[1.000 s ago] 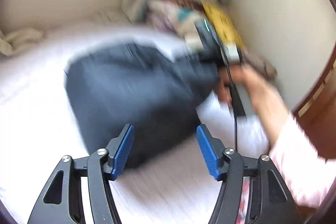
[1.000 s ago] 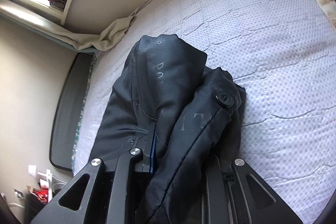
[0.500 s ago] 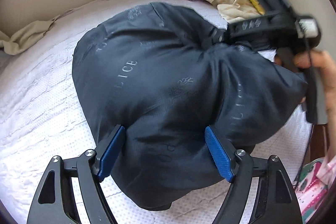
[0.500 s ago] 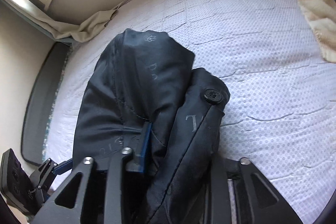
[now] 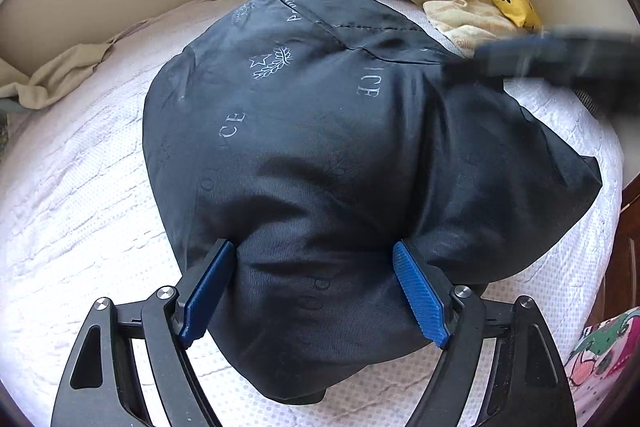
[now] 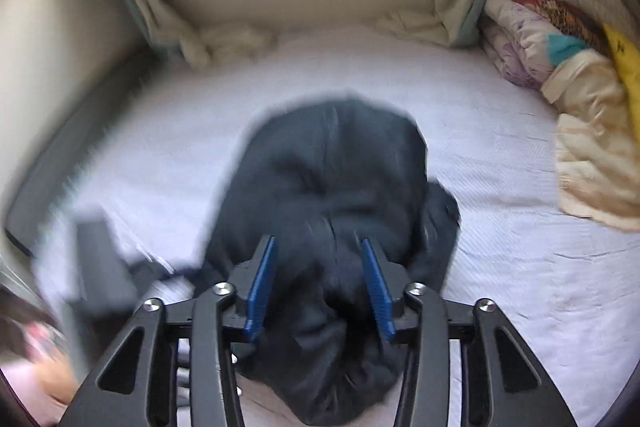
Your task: Fold large clothes
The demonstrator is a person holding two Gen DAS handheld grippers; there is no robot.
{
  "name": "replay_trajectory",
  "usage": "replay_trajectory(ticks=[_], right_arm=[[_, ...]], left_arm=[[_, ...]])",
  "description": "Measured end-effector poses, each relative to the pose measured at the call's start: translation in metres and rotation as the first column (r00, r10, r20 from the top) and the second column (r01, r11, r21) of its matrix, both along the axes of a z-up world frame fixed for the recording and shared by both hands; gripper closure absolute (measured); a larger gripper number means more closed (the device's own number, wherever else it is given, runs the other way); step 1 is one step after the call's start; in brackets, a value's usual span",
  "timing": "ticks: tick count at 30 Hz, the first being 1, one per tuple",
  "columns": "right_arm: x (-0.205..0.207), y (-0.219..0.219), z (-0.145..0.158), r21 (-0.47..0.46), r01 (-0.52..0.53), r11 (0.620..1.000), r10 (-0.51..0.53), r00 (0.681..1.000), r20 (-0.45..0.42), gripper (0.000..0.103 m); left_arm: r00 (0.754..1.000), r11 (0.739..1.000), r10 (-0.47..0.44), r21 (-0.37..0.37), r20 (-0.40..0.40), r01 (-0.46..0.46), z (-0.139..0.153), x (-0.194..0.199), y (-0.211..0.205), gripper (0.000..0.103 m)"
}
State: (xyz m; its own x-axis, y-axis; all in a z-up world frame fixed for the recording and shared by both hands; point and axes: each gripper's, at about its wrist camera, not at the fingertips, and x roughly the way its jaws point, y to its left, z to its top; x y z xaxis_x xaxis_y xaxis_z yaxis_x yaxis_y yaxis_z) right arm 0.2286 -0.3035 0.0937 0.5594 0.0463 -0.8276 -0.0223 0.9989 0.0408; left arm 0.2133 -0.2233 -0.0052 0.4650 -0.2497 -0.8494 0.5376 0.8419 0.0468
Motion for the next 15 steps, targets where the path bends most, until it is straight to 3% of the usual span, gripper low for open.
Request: replay_trajectory(ticks=[1, 7, 15], right_arm=[[0.002, 0.005, -0.013, -0.065, 0.004, 0.998, -0.006, 0.999, -0.036, 0.064], [0.013, 0.0, -0.066, -0.1, 0.014, 0.995, -0.025, 0.993, -0.111, 0.059], [0.021, -0.024, -0.108, 0.013, 0.064, 0.998, -0.062, 0.991, -0.116, 0.055]], left_arm=[[1.0, 1.0, -0.001, -0.008, -0.004, 0.001, -0.001, 0.001, 0.002, 0.018], [0.999, 0.999, -0.037, 0.011, 0.027, 0.037, -0.012, -0.004, -0.004, 0.013], [0.993, 0.995, -0.078, 0.061, 0.086, 0.073, -0.026, -0.009, -0.018, 0.009]])
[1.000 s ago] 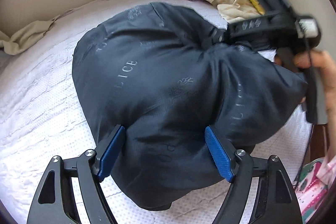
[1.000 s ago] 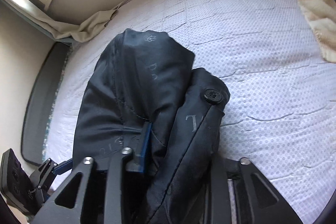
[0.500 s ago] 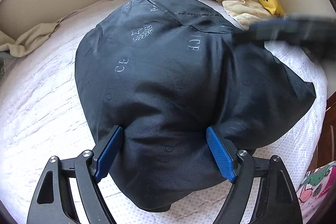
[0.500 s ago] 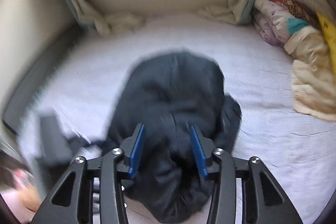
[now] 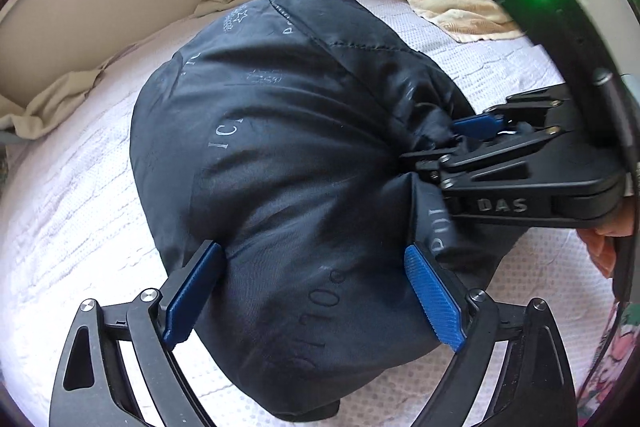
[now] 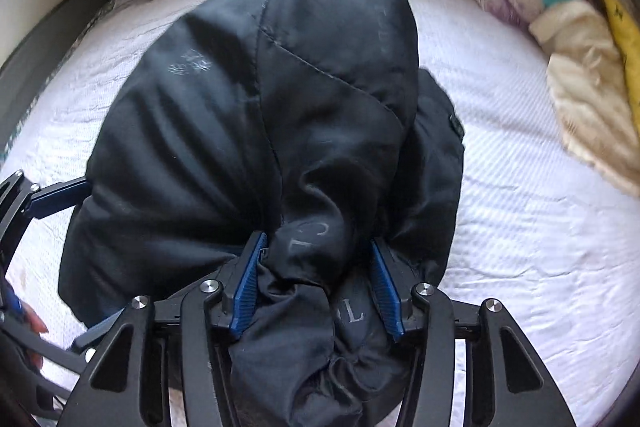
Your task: Fold large clothes
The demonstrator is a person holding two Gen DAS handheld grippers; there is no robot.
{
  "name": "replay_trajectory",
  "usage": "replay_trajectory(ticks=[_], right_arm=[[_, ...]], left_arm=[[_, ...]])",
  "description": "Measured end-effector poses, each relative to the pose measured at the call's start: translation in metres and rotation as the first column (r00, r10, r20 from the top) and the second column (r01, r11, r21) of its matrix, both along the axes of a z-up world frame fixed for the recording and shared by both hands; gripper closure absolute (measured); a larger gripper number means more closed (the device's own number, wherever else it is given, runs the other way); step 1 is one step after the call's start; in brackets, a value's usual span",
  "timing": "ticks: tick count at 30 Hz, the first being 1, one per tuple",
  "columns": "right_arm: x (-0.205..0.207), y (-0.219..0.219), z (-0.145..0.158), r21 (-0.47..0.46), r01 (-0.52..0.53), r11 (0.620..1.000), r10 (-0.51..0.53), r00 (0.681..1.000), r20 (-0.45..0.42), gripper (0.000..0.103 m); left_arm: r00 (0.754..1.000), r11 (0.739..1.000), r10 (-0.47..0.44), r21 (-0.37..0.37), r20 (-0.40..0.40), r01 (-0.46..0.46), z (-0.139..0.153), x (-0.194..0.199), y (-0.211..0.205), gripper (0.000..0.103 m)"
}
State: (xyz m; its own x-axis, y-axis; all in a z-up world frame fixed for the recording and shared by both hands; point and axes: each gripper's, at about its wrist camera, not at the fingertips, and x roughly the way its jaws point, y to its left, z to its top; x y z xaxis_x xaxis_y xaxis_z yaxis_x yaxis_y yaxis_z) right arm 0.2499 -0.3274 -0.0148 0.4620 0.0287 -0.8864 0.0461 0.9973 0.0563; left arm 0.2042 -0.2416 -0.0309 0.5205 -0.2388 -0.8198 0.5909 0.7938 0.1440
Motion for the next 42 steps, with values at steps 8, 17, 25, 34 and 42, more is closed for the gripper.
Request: replay_trajectory(ticks=[8, 17, 25, 34, 42], right_arm=[[-0.003, -0.032, 0.015, 0.248, 0.078, 0.966, -0.08, 0.997, -0.001, 0.054], [-0.007, -0.045, 0.056, 0.253, 0.123, 0.96, -0.155, 0.982, 0.109, 0.029], [0.013, -0.055, 0.017, 0.245, 0.157, 0.957, -0.162, 0.987, 0.003, 0.026], [0.019, -0.09, -0.037, 0.51, 0.214, 0.833, -0.173, 0.977, -0.127, 0.006], [0.03, -0.094, -0.048, 0.554, 0.202, 0.807, -0.152, 0.979, -0.135, 0.005]], left_arm=[[0.998, 0.998, 0.04, -0.042, -0.048, -0.042, 0.006, 0.012, 0.008, 0.005], [0.996, 0.997, 0.06, -0.046, -0.073, -0.063, 0.009, 0.018, 0.009, 0.004], [0.995, 0.995, 0.062, -0.074, -0.082, -0.068, 0.017, 0.017, 0.014, 0.003], [0.965, 0.913, 0.162, -0.341, -0.205, -0.226, 0.046, 0.056, 0.099, 0.001], [0.855, 0.787, 0.098, -0.486, -0.51, -0.38, 0.0, 0.103, 0.139, 0.001]])
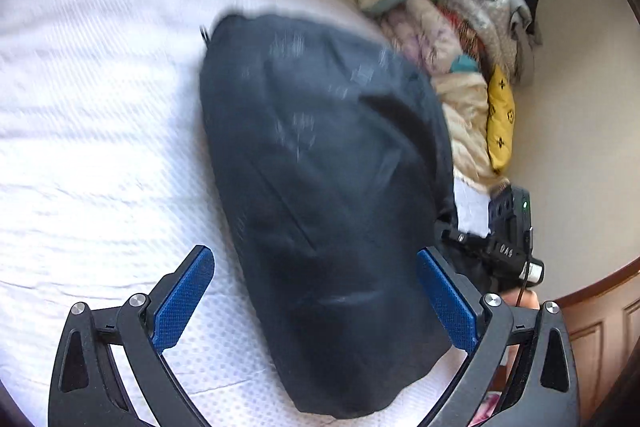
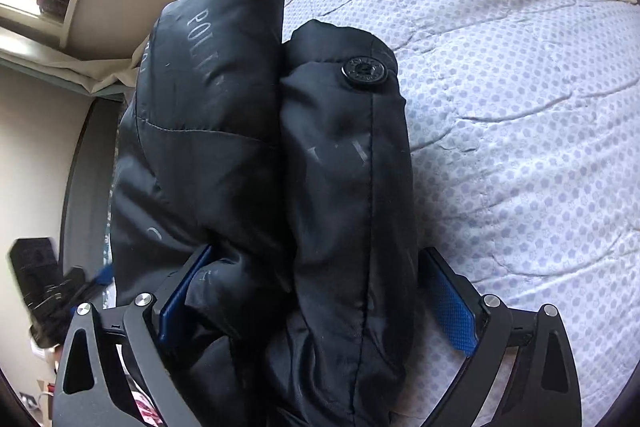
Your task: Fold large clothes
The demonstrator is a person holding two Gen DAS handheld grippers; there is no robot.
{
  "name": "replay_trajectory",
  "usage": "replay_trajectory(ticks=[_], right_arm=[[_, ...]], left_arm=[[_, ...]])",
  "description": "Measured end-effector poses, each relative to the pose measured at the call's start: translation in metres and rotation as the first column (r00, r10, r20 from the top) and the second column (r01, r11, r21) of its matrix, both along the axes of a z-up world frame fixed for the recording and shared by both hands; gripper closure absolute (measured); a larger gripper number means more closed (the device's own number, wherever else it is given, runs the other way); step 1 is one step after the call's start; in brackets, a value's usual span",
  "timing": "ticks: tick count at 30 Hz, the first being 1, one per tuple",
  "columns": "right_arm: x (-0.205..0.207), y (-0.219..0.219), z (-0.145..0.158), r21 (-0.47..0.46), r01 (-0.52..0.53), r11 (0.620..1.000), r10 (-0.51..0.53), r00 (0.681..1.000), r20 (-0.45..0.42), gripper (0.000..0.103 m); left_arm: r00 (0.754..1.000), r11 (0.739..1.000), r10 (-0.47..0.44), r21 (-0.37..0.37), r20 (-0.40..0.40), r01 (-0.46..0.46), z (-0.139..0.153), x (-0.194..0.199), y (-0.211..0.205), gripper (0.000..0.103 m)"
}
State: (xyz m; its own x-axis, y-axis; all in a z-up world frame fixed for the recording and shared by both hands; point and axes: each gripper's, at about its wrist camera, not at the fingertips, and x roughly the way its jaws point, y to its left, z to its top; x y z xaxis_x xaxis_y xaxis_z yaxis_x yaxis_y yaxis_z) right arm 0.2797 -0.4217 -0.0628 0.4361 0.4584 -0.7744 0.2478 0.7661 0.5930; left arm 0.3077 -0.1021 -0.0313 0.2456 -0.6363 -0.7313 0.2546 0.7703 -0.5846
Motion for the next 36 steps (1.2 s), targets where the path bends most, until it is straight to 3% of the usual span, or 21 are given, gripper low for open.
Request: replay_trajectory(ticks=[4, 7, 9, 13, 24, 31, 36], right_arm=[[0.004, -0.001, -0.006, 0.03, -0.008, 1.0, 0.008, 1.0, 0.004, 0.006], [0.004, -0.002, -0.012, 0.085, -0.004, 0.996, 0.003, 1.0, 0.01, 0.009], [0.006, -0.001, -0.018, 0.151, -0.002, 0.989, 0.001, 1.0, 0.009, 0.017], [0.011, 0.009, -0.019, 0.162, -0.003, 0.987, 0.002, 1.0, 0.005, 0.018], [0.035, 0.09, -0.03, 0.279, -0.047, 0.959, 0.035, 0.998, 0.049, 0.021], [0.057, 0.122, -0.033, 0.265, -0.074, 0.961, 0.05, 0.994, 0.097, 0.021], [0.057, 0.124, -0.034, 0.268, -0.063, 0.961, 0.043, 0.996, 0.078, 0.016]], left_arm=[[0.997, 0.997, -0.051, -0.064, -0.049, 0.048, -0.017, 0.008, -0.016, 0.0], [0.998, 0.996, -0.025, -0.091, -0.064, 0.019, -0.022, 0.009, -0.016, 0.0], [0.998, 0.995, -0.015, -0.103, -0.063, 0.009, -0.02, 0.01, -0.016, 0.006], [0.999, 0.997, -0.009, -0.081, -0.045, 0.005, -0.011, 0.008, -0.001, 0.012], [0.992, 0.991, 0.129, 0.023, 0.0, -0.129, 0.011, 0.008, 0.102, 0.013], [0.978, 0.978, 0.207, 0.024, 0.017, -0.207, 0.009, 0.014, 0.138, 0.012], [0.975, 0.975, 0.224, 0.011, 0.018, -0.224, 0.003, 0.014, 0.144, 0.004]])
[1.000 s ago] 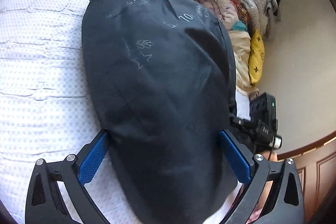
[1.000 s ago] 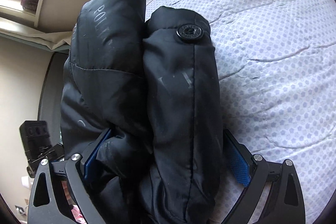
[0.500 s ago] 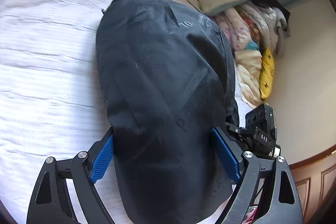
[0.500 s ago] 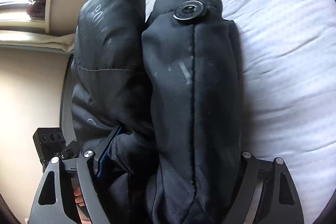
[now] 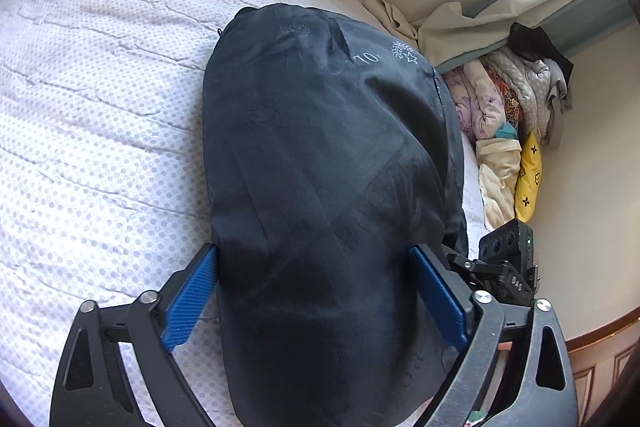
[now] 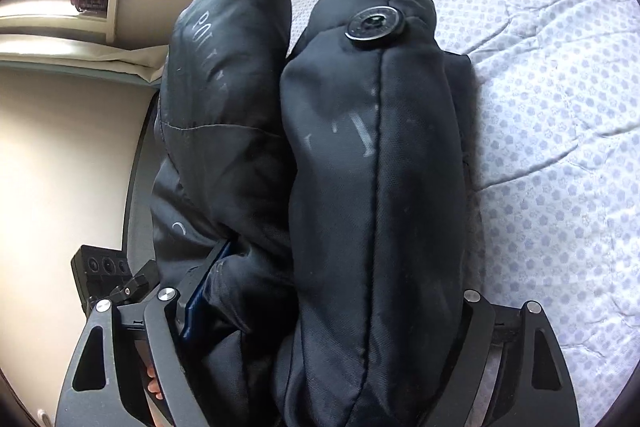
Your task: Fold large clothes
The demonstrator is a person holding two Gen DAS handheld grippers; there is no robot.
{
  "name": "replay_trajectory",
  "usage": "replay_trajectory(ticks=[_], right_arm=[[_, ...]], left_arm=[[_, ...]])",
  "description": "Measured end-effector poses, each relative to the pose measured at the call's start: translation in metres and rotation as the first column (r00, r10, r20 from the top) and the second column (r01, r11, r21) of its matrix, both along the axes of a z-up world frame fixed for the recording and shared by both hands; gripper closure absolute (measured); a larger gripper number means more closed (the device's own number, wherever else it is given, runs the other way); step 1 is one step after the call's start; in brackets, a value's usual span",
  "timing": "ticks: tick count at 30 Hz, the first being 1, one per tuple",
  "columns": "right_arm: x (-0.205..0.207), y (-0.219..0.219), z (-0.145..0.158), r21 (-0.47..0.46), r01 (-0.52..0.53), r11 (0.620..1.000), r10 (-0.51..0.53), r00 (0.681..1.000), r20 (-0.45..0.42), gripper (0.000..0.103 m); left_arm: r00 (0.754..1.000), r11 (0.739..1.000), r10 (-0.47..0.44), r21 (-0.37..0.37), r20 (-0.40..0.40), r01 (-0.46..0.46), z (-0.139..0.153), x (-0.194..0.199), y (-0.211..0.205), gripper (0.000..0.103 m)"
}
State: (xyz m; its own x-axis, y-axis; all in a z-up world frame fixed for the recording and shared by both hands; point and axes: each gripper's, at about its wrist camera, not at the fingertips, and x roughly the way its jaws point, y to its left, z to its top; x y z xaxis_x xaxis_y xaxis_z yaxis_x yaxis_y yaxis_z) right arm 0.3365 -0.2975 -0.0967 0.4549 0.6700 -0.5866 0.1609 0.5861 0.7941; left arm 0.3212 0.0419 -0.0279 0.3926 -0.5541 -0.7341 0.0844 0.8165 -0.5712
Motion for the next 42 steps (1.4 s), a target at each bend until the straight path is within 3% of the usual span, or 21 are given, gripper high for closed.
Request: replay_trajectory(ticks=[5, 12, 17, 20, 23, 28, 31, 34, 38, 42], right_arm=[[-0.009, -0.008, 0.016, 0.025, -0.008, 1.0, 0.009, 0.999, -0.036, 0.011], [-0.029, -0.031, 0.054, 0.005, 0.035, 0.999, -0.035, 0.999, -0.037, 0.01], [-0.057, -0.057, 0.095, -0.078, 0.146, 0.986, -0.141, 0.988, 0.066, 0.01], [-0.076, -0.053, 0.132, -0.208, 0.167, 0.964, -0.133, 0.977, 0.169, 0.01], [-0.098, -0.035, 0.162, -0.364, 0.162, 0.917, -0.068, 0.964, 0.258, 0.009], [-0.146, 0.023, 0.19, -0.555, 0.15, 0.818, 0.051, 0.943, 0.33, 0.0], [-0.178, 0.064, 0.19, -0.624, 0.13, 0.77, 0.118, 0.933, 0.339, 0.0], [-0.197, 0.093, 0.178, -0.687, 0.118, 0.717, 0.151, 0.936, 0.318, 0.0], [-0.223, 0.105, 0.155, -0.717, 0.114, 0.688, 0.152, 0.943, 0.296, 0.0], [-0.235, 0.101, 0.137, -0.711, 0.127, 0.692, 0.117, 0.951, 0.285, 0.0]], left_arm=[[0.999, 0.998, 0.034, 0.044, 0.024, -0.035, 0.008, -0.007, 0.011, 0.002], [0.983, 0.963, 0.106, 0.229, 0.152, -0.139, 0.041, -0.034, 0.023, 0.002], [0.951, 0.912, 0.101, 0.354, 0.293, -0.206, 0.081, -0.073, 0.012, 0.002], [0.923, 0.857, 0.06, 0.454, 0.381, -0.243, 0.104, -0.106, -0.008, 0.0], [0.904, 0.804, 0.038, 0.525, 0.426, -0.281, 0.117, -0.139, -0.02, 0.0], [0.904, 0.816, 0.022, 0.515, 0.428, -0.264, 0.118, -0.187, -0.033, 0.0], [0.911, 0.822, 0.022, 0.511, 0.412, -0.251, 0.111, -0.206, -0.04, 0.0], [0.91, 0.805, 0.037, 0.527, 0.413, -0.272, 0.105, -0.221, -0.045, 0.0], [0.919, 0.828, 0.038, 0.502, 0.393, -0.249, 0.096, -0.235, -0.049, 0.0], [0.919, 0.825, 0.045, 0.504, 0.392, -0.256, 0.091, -0.245, -0.054, 0.0]])
